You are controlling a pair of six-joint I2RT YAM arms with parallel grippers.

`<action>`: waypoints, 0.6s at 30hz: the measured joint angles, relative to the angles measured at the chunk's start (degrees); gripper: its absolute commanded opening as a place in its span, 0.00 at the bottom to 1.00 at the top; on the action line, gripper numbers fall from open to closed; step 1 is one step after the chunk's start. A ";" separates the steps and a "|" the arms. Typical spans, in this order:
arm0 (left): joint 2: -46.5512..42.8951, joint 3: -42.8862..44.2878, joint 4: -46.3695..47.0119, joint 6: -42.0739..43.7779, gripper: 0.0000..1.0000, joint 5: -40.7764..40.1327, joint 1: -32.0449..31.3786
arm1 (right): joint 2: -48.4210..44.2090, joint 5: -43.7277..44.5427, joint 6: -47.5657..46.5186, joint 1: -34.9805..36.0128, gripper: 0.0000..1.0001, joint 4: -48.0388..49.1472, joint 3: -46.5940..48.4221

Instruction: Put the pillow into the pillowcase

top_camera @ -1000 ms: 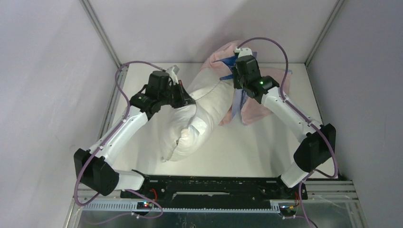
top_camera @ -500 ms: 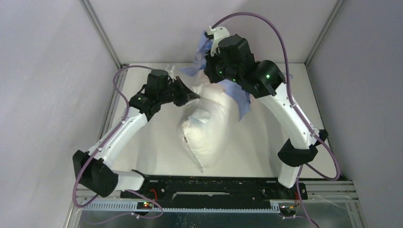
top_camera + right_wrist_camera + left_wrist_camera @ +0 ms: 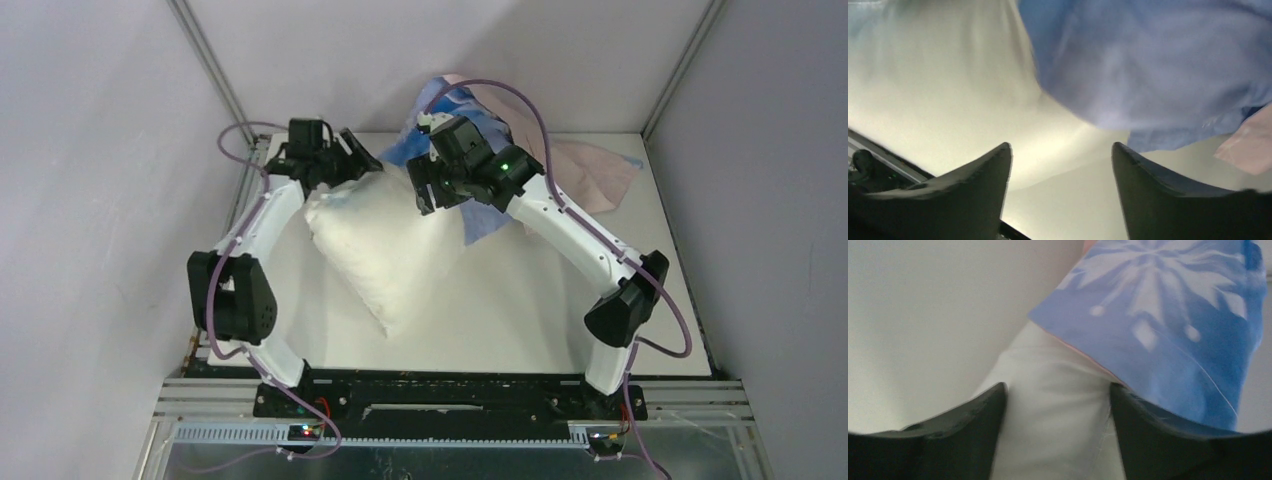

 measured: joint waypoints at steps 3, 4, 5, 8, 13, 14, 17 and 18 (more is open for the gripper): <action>-0.57 5.86 -4.96 4.83 0.94 -6.58 1.88 | -1.81 0.02 -0.66 -0.57 0.90 2.14 -2.93; -1.09 7.96 -6.54 6.38 0.95 -9.25 2.21 | -2.73 0.04 -1.05 -0.63 0.91 2.64 -3.91; -2.01 9.44 -7.56 7.72 0.95 -11.54 2.36 | -3.58 0.13 -1.33 -0.74 0.91 3.10 -4.55; -7.69 11.06 -9.94 11.39 0.95 -18.67 2.25 | -5.66 0.35 -1.90 -1.22 0.90 4.59 -5.51; -21.29 5.53 -9.90 13.97 0.96 -25.94 2.14 | -5.44 0.50 -4.63 -3.08 0.90 8.55 -5.46; -24.94 1.95 -9.25 13.92 0.96 -26.49 2.14 | -4.33 0.61 -5.55 -3.43 0.91 9.20 -4.90; -33.92 -10.10 -8.57 13.16 0.98 -26.86 2.03 | 0.76 1.57 -7.85 -3.23 0.92 10.08 -1.16; -35.91 -13.75 -8.28 12.79 0.99 -26.82 1.97 | 3.41 1.99 -8.79 -2.86 0.92 10.29 1.09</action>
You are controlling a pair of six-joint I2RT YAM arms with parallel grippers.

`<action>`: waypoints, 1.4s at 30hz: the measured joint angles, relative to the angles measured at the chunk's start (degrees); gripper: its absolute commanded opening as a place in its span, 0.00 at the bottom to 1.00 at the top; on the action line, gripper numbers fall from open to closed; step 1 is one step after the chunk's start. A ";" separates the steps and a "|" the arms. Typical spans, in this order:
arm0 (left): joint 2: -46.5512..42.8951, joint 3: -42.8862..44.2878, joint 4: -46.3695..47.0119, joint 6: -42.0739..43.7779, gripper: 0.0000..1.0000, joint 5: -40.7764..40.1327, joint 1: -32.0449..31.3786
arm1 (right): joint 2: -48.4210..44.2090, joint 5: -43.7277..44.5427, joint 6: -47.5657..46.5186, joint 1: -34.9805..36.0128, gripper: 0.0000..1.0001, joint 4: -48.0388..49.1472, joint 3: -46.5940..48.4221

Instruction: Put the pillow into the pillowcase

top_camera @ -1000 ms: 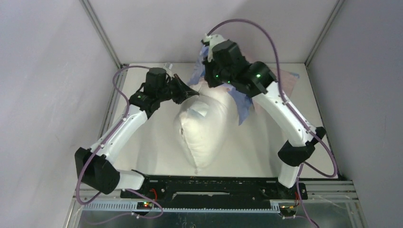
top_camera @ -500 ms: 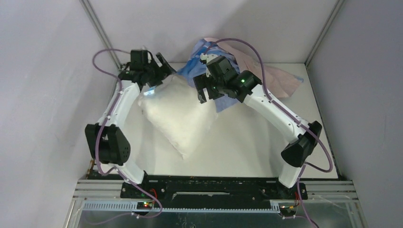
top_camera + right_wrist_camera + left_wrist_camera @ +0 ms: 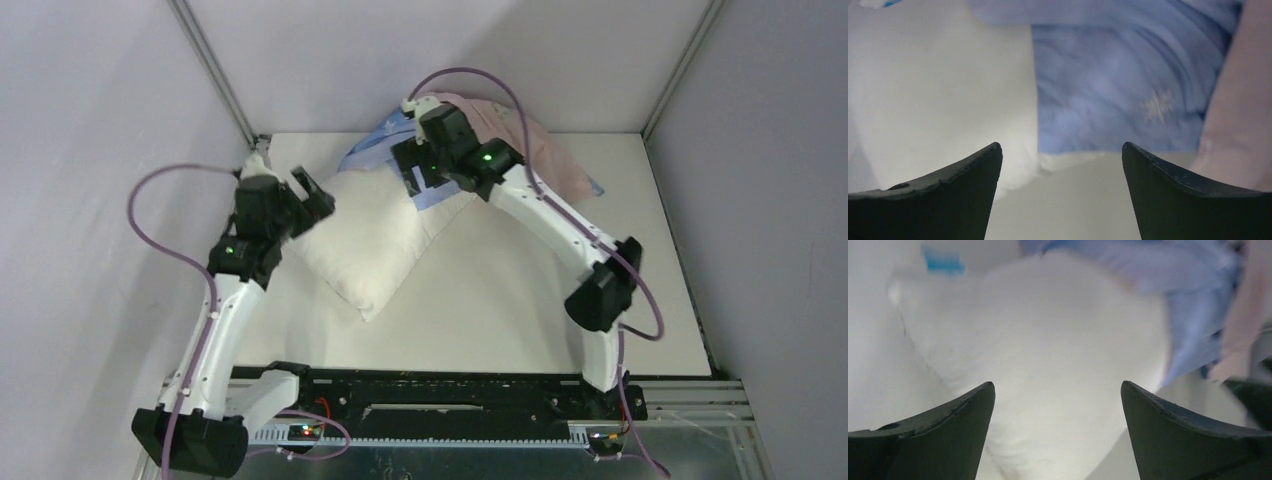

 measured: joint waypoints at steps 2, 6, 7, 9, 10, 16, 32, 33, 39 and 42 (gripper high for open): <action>-3.17 -8.46 0.48 -1.33 1.00 0.52 -0.02 | 5.22 1.20 -1.79 1.01 0.93 0.68 4.26; -2.93 -19.87 1.44 -4.33 1.00 3.76 -0.48 | 12.46 4.02 -4.15 2.54 0.89 1.70 8.24; -2.69 -22.10 2.16 -5.29 1.00 4.55 -0.68 | 14.01 4.87 -4.33 2.80 0.87 1.81 8.37; -2.19 -24.20 3.69 -6.69 0.97 5.11 -0.81 | 15.61 6.03 -4.31 2.78 0.79 2.16 7.74; -1.64 -24.48 4.66 -7.34 0.92 5.14 -0.85 | 15.82 6.47 -4.13 2.45 0.74 2.69 6.54; 4.92 -24.48 11.19 -11.47 0.28 4.50 -0.81 | 15.69 7.78 -1.64 -1.20 0.26 5.25 0.98; 10.91 -17.07 10.34 -16.65 0.00 3.23 -0.07 | -10.38 4.98 6.88 19.74 0.00 5.49 -25.03; 10.82 -16.09 9.57 -16.70 0.00 3.21 0.09 | -11.63 3.10 7.96 20.52 0.00 6.43 -29.05; 8.48 -13.84 11.06 -17.88 0.00 8.63 -2.47 | -9.77 -2.73 11.58 21.29 0.05 5.88 -36.92; 5.75 -13.99 9.46 -17.66 0.00 9.51 -2.82 | -9.86 -3.15 12.39 22.29 0.13 5.38 -35.56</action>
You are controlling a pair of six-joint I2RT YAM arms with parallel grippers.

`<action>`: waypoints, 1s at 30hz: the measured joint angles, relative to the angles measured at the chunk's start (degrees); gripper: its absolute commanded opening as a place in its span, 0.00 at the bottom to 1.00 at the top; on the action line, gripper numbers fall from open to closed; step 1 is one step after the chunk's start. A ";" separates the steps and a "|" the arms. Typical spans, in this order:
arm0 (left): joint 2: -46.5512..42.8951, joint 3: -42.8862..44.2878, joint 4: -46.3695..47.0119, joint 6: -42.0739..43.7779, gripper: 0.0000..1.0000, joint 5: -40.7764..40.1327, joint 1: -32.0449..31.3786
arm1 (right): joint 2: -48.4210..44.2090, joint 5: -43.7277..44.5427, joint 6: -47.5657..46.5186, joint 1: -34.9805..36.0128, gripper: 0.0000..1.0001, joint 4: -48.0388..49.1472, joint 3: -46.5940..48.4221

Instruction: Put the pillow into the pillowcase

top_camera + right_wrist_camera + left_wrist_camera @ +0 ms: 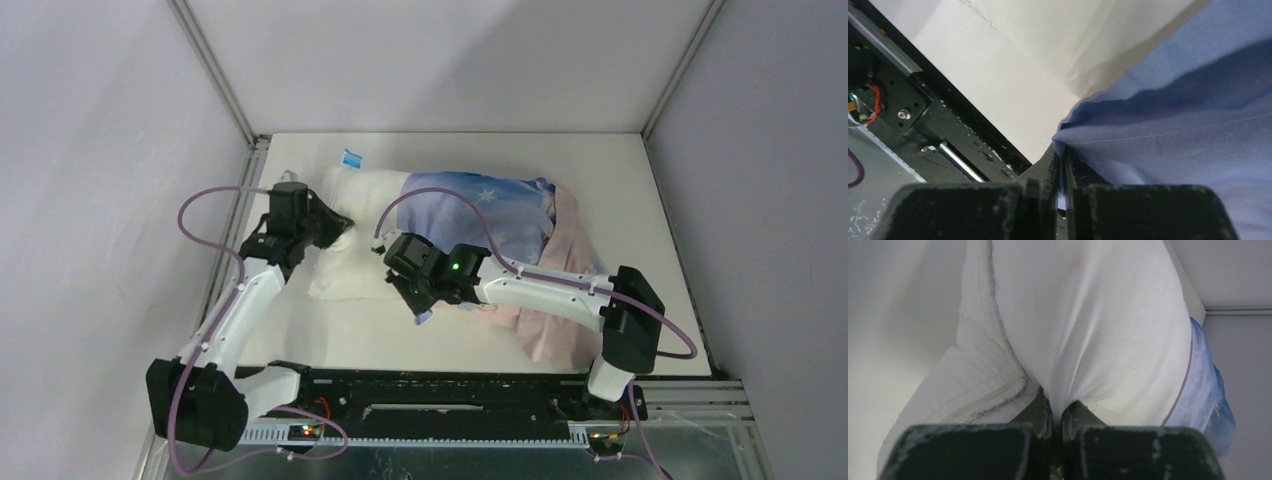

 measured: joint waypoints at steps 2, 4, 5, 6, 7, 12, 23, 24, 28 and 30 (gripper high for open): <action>-1.60 -0.79 -0.72 0.50 0.09 0.00 0.76 | -0.44 0.17 0.13 0.35 0.21 0.02 0.63; -2.78 -1.60 -2.12 1.62 0.34 -0.28 1.66 | -1.29 0.39 0.31 0.26 0.40 -0.07 0.83; -3.15 -1.75 -2.95 2.38 0.45 -0.57 1.92 | -1.86 0.63 0.42 0.09 0.49 -0.26 1.01; -3.72 -1.77 -4.37 3.89 0.56 -1.49 2.27 | -2.32 0.83 0.83 -0.02 0.55 -0.48 1.20; -3.85 -1.77 -4.50 4.22 0.65 -1.60 2.49 | -2.89 1.29 0.90 -0.11 0.63 -0.90 1.49; -7.93 -1.16 -8.33 10.01 0.88 -5.77 3.26 | -9.29 5.16 1.81 -0.94 0.77 -4.07 1.90; -9.07 11.08 -13.29 17.86 0.98 -10.12 -15.41 | -30.38 17.00 6.67 -21.00 0.82 -11.19 -5.64; -7.61 11.47 -13.27 18.29 0.98 -10.75 -18.14 | -31.54 17.40 7.04 -23.47 0.82 -11.87 -7.52; 1.75 14.14 -11.98 20.35 0.96 -11.54 -27.02 | -34.05 17.68 8.17 -29.07 0.83 -13.62 -14.27; 7.32 15.21 -11.37 21.24 0.88 -12.79 -29.90 | -34.47 17.62 8.68 -29.90 0.82 -14.14 -16.44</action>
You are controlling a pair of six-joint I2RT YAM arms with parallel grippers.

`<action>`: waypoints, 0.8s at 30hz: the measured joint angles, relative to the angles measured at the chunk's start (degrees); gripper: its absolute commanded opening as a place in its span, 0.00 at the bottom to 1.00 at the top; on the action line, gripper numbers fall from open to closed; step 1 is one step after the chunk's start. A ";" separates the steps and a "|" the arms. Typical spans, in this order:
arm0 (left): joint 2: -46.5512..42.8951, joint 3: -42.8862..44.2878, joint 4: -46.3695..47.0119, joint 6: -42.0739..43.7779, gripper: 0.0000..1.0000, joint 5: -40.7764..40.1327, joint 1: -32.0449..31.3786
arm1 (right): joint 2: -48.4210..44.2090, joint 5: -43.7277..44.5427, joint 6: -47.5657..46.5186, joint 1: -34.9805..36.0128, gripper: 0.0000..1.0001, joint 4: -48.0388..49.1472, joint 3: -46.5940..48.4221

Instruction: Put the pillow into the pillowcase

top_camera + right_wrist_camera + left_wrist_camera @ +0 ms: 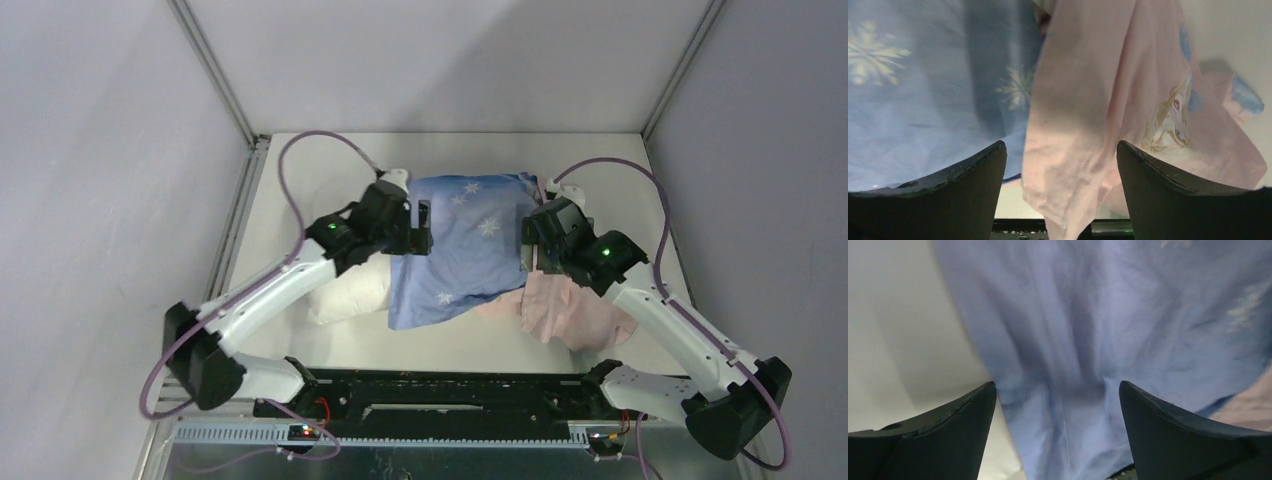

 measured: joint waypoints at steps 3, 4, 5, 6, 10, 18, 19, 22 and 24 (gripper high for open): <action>6.03 0.85 -0.07 1.11 0.60 -2.93 -2.73 | -0.55 -0.46 0.55 -1.14 0.75 0.28 -3.50; 7.67 1.05 -0.22 1.49 0.46 -4.22 -3.10 | -0.59 -0.90 0.61 -1.70 0.69 0.59 -4.59; 8.63 1.07 -0.22 1.57 0.32 -5.05 -3.19 | -0.57 -1.36 0.70 -2.40 0.61 0.92 -5.57; 9.31 1.07 -0.24 1.60 0.20 -5.86 -3.10 | -0.55 -1.64 0.59 -3.10 0.53 1.18 -6.23; 9.09 1.05 1.09 1.51 0.00 -5.64 -0.83 | -0.59 -2.69 -0.15 -6.51 0.18 2.01 -6.62; 5.31 -0.83 2.58 1.42 0.00 -0.90 9.11 | 1.49 -4.96 -3.61 -13.57 0.00 2.47 5.86; 5.03 -1.11 2.82 1.42 0.00 0.00 9.53 | 2.27 -5.77 -4.15 -14.58 0.00 2.75 7.78; 4.15 -2.21 3.52 1.68 0.00 1.88 10.47 | 6.45 -7.02 -6.71 -20.37 0.00 2.69 14.69; 3.69 -2.91 3.19 1.84 0.00 2.25 11.65 | 10.23 -6.86 -8.46 -26.03 0.02 2.51 19.58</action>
